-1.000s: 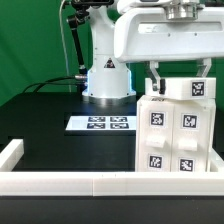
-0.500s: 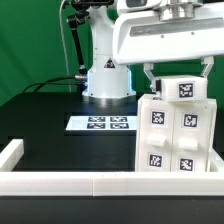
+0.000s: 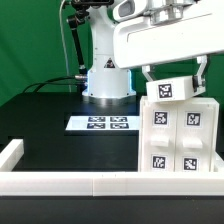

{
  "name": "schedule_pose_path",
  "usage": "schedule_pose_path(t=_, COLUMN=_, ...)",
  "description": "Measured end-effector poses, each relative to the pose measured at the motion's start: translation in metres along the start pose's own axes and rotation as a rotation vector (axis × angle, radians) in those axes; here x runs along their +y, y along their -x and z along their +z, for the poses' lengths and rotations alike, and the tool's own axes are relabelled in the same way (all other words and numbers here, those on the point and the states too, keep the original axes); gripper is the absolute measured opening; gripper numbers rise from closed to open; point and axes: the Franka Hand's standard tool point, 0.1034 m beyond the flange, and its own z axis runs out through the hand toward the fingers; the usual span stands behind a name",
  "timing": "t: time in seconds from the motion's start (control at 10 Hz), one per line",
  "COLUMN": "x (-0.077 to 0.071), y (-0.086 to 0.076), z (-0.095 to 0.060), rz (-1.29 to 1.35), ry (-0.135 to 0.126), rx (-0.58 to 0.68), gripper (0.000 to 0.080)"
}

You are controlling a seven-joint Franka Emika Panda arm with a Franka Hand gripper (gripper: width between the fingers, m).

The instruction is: Assemble cabinet

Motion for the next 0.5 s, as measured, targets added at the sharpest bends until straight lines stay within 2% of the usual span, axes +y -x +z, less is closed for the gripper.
schedule_pose_path(t=0.5, x=-0.0005, y=0.001, z=0.0002, rz=0.458, ry=-0.024, rx=-0.027, gripper=0.0558)
